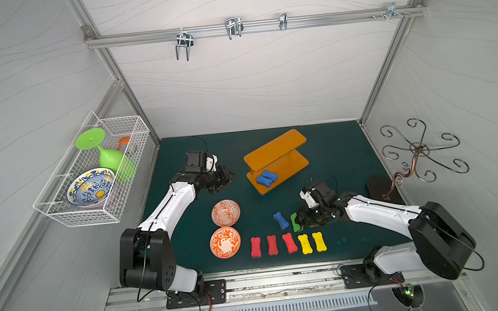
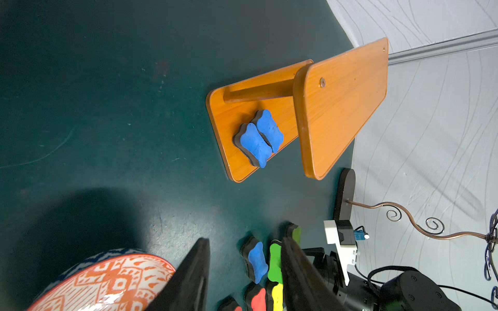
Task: Remove the whiteboard erasers from the shelf
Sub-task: Adjust the whiteboard eraser at the center of the board.
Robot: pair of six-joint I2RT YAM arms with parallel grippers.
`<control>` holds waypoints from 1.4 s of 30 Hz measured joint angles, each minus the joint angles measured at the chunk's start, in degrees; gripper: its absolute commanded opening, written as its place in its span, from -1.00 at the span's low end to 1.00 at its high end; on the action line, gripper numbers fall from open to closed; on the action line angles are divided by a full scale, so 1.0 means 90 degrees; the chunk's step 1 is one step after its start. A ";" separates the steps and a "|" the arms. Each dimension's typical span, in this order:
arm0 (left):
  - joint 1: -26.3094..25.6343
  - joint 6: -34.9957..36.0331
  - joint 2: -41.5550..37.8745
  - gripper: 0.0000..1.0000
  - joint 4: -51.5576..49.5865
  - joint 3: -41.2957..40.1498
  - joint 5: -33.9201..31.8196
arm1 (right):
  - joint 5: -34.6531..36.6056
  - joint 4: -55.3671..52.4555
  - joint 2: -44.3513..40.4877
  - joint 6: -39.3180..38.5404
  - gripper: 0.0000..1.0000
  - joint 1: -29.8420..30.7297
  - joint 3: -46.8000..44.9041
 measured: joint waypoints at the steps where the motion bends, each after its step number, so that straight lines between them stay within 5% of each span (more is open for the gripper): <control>1: 0.0000 0.0000 0.0000 -0.07 0.0000 0.0000 0.0000 | 0.0022 -0.0049 -0.0039 -0.0041 0.00 -0.0015 0.0032; 8: 0.0000 0.0000 0.0000 -0.07 0.0002 0.0000 0.0000 | 0.0141 -0.0427 -0.0391 -0.0238 0.02 -0.0022 0.0396; 12: 0.0005 0.0000 0.0000 -0.07 0.0002 0.0000 -0.0005 | 0.0733 -0.0580 -0.0503 -0.0367 0.08 0.0563 0.0690; 19: 0.0024 0.0000 -0.0007 -0.07 -0.0002 0.0000 -0.0087 | 0.1824 -0.0559 0.0539 -0.0845 0.30 0.1899 0.1496; 27: 0.0036 -0.0002 -0.0270 -0.07 -0.0017 -0.0002 -0.0262 | 0.2429 -0.0435 0.1479 -0.1214 0.35 0.2273 0.1758; 42: 0.0153 0.0000 -0.0510 -0.07 -0.0075 -0.0204 -0.0299 | 0.2754 -0.0340 0.2494 -0.1030 -0.14 0.2310 0.2208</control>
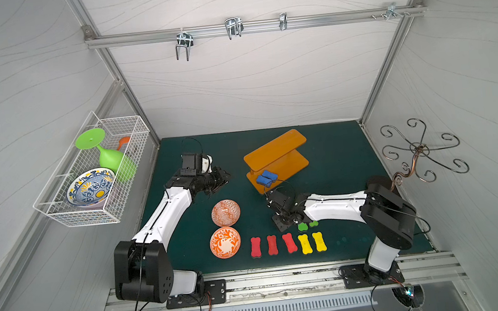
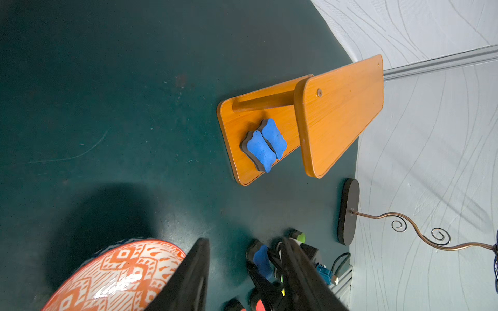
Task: Remove the whiteboard erasers from the shelf
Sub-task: Adjust the whiteboard eraser at the center of the board.
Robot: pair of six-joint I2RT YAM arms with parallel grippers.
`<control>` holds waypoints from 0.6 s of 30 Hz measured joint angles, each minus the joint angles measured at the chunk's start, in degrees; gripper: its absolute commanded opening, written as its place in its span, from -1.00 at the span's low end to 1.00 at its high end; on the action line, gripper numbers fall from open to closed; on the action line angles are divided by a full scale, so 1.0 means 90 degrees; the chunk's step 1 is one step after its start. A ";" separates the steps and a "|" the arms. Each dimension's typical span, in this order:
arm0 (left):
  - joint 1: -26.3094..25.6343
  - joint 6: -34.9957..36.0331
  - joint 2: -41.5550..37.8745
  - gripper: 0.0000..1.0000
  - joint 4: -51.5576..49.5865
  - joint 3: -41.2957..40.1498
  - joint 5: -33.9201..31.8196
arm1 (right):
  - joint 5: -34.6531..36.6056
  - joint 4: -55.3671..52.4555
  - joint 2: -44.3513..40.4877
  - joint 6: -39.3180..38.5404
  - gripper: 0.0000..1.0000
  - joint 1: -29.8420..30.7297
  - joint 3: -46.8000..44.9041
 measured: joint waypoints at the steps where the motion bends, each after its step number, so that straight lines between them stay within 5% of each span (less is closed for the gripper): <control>1: 0.0010 0.0000 0.0002 -0.06 0.0002 0.0000 0.0005 | 0.0007 -0.0017 0.0000 0.0073 -0.16 0.0000 0.0015; 18: 0.0063 -0.0005 0.0007 -0.06 0.0024 -0.0138 0.0172 | 0.0107 -0.0709 -0.0024 0.1440 -0.05 0.0172 0.0155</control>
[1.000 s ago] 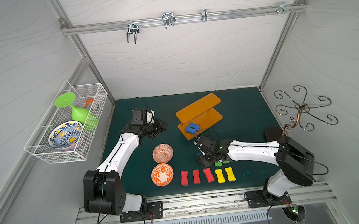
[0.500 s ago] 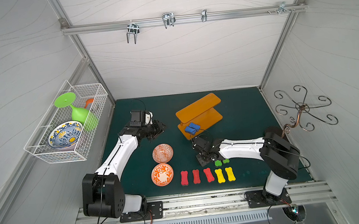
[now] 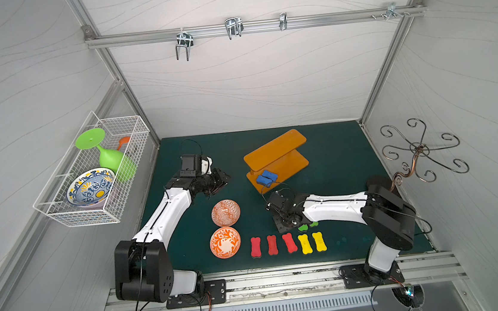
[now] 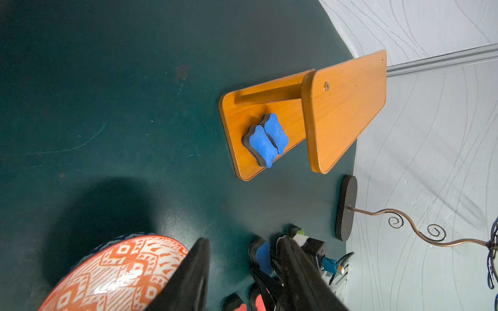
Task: Remove the whiteboard erasers from the shelf
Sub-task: Adjust the whiteboard eraser at the center of the board, then pick up the whiteboard eraser from the shelf.
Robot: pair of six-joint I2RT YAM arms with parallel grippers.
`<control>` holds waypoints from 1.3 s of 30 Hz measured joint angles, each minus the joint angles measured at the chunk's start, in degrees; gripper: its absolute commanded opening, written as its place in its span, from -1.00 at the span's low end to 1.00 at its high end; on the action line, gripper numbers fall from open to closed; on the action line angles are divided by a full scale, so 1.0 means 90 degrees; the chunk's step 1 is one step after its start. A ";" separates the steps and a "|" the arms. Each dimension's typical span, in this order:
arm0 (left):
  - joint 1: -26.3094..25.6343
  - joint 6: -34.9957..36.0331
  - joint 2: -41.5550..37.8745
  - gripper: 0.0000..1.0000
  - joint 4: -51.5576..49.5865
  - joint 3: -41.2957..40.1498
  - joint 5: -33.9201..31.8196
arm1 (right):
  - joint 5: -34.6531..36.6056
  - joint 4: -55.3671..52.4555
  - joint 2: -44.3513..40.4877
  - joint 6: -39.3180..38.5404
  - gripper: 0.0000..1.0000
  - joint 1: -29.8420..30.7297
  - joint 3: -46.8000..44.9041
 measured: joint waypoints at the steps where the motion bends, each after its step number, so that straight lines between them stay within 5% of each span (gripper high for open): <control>1: 0.0002 0.0000 0.0000 -0.06 0.0000 -0.0002 0.0000 | 0.0000 -0.0032 0.0000 0.0029 -0.05 0.0000 0.0022; 15: 0.0002 0.0000 0.0039 -0.03 0.0000 0.0000 -0.0007 | -0.0512 0.0124 -0.0571 0.0214 -0.03 -0.0168 -0.0291; 19: -0.0005 0.0015 0.0083 0.24 -0.0005 0.0027 -0.0024 | -0.0848 0.0240 -0.0962 0.0199 0.04 -0.0313 -0.0549; 22: -0.0112 0.0046 0.0270 0.37 -0.0029 0.0253 -0.0151 | -0.1307 0.0444 -0.1751 0.0073 0.08 -0.0879 -0.0789; 27: -0.0413 0.0092 0.1071 0.45 -0.0053 0.1251 -0.0369 | -0.2385 0.1338 -0.2455 -0.0075 0.09 -0.2909 -0.0797; 34: -0.0661 0.0075 0.1897 0.54 0.0119 0.1933 -0.0362 | -0.3908 0.2841 -0.1365 0.0121 0.08 -0.4260 -0.0607; 39: -0.0976 0.0087 0.2633 0.27 0.0206 0.2516 -0.0262 | -0.4490 0.3687 -0.0221 0.0228 0.01 -0.4405 -0.0440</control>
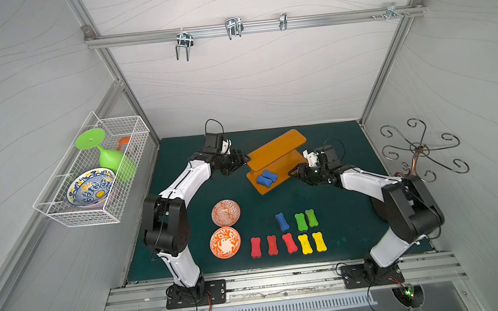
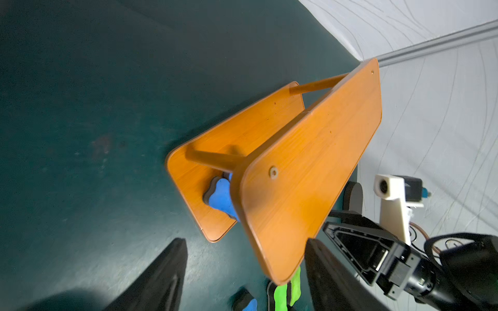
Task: Remove the whiteboard erasers from the shelf
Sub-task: Pick up the whiteboard eraser from the shelf.
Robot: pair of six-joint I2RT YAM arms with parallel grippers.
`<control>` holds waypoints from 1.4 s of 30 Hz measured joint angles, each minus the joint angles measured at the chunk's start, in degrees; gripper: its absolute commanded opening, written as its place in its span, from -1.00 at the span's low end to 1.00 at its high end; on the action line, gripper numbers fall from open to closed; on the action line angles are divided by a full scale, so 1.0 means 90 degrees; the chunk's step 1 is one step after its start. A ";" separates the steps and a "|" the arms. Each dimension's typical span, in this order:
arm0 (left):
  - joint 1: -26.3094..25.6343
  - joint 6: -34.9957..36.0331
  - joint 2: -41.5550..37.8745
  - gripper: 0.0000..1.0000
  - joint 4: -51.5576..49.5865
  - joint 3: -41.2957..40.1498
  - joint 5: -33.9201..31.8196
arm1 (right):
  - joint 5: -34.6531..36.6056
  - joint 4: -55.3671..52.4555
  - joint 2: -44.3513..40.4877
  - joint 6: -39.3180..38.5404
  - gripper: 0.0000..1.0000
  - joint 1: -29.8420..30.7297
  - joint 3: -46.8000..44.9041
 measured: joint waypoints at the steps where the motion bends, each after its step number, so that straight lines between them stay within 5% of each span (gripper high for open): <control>1: -0.0041 0.0005 0.0090 0.22 0.0005 0.0041 0.0032 | -0.0041 0.0107 0.0158 0.0000 -0.01 0.0000 0.0034; 10: -0.0068 0.0027 0.0267 -0.17 0.0000 0.0095 0.0233 | -0.0104 0.0838 0.1260 -0.0182 -0.16 0.0078 0.0624; 25: -0.0068 0.0027 0.0279 -0.19 0.0010 0.0095 0.0342 | 0.0036 0.1576 0.2130 -0.0134 -0.07 0.0457 0.1064; 42: -0.0068 0.0007 0.0291 -0.18 0.0015 0.0095 0.0406 | 0.0155 0.2283 0.1780 -0.0364 -0.19 0.0634 0.0231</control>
